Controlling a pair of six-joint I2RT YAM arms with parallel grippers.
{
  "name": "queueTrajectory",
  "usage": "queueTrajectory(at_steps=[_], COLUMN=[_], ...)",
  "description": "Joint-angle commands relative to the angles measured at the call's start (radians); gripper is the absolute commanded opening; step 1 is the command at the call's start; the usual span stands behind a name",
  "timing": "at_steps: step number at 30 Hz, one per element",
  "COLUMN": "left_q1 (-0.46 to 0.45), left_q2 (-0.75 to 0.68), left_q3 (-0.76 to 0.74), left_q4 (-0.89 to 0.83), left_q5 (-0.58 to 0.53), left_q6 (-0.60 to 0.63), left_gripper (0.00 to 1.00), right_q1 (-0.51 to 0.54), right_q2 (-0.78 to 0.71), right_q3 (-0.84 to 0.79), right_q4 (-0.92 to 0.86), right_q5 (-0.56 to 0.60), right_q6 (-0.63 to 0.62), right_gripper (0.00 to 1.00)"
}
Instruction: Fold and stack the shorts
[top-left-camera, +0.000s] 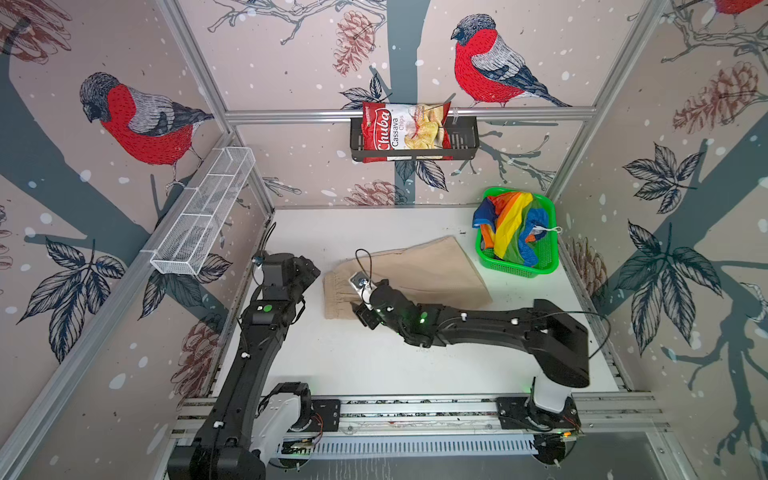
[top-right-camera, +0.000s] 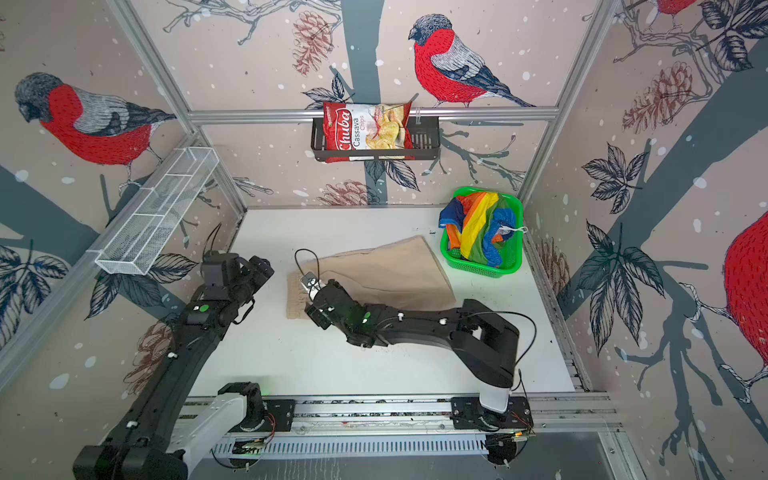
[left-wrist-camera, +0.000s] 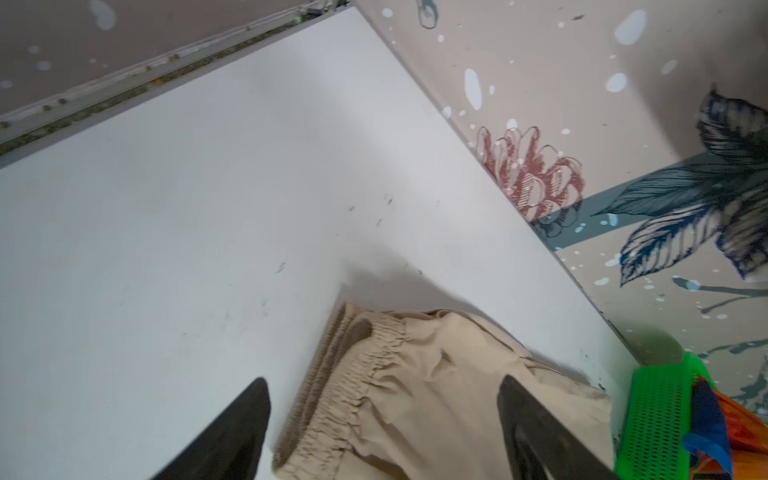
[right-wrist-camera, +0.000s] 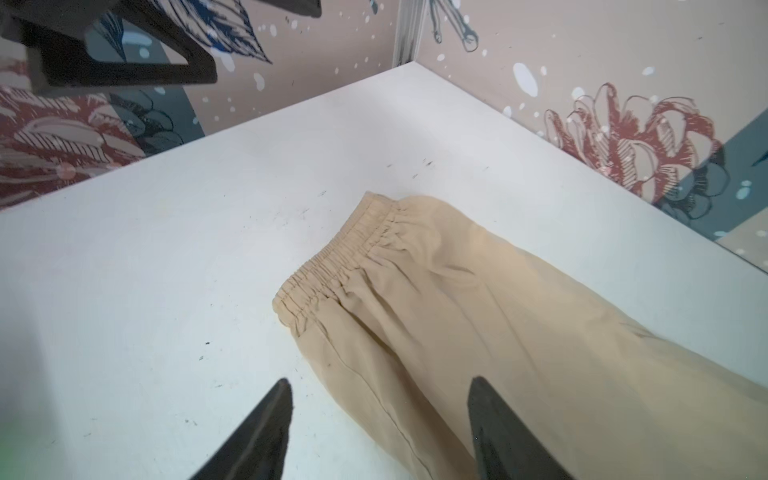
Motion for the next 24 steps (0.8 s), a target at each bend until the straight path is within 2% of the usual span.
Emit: queueTrajectory(at_steps=[1, 4, 7, 14, 16, 17, 19, 20, 22, 24], left_q1=[0.049, 0.098, 0.121, 0.120, 0.121, 0.121, 0.120, 0.120, 0.121, 0.120], left_q2=[-0.003, 0.019, 0.031, 0.063, 0.078, 0.090, 0.116, 0.132, 0.164, 0.199], left_q3=[-0.047, -0.100, -0.157, -0.225, -0.239, -0.250, -0.264, -0.269, -0.283, -0.306], left_q4=[-0.039, -0.037, 0.008, 0.116, 0.143, 0.156, 0.185, 0.201, 0.247, 0.308], left_q5=[0.080, 0.154, 0.221, 0.299, 0.322, 0.338, 0.376, 0.404, 0.475, 0.526], left_q6=[0.021, 0.034, 0.039, 0.022, 0.014, 0.009, -0.002, -0.009, 0.000, -0.018], left_gripper=[0.90, 0.96, 0.96, 0.97, 0.97, 0.97, 0.97, 0.97, 0.97, 0.97], right_q1=[0.019, 0.028, 0.025, -0.025, -0.041, -0.052, -0.064, -0.068, -0.074, -0.079], right_q2=[0.107, 0.224, 0.320, 0.446, 0.454, 0.456, 0.448, 0.440, 0.424, 0.412], right_q3=[0.077, 0.172, 0.242, 0.325, 0.319, 0.310, 0.282, 0.260, 0.223, 0.191], right_q4=[-0.002, -0.035, -0.030, -0.043, -0.040, -0.033, -0.006, 0.018, 0.060, 0.098], right_q5=[-0.002, -0.034, -0.072, -0.163, -0.212, -0.240, -0.284, -0.298, -0.326, -0.353], right_q6=[-0.020, -0.025, -0.025, 0.057, 0.087, 0.101, 0.128, 0.137, 0.146, 0.156], right_gripper=[0.75, 0.80, 0.84, 0.83, 0.73, 0.63, 0.34, 0.25, 0.16, 0.12])
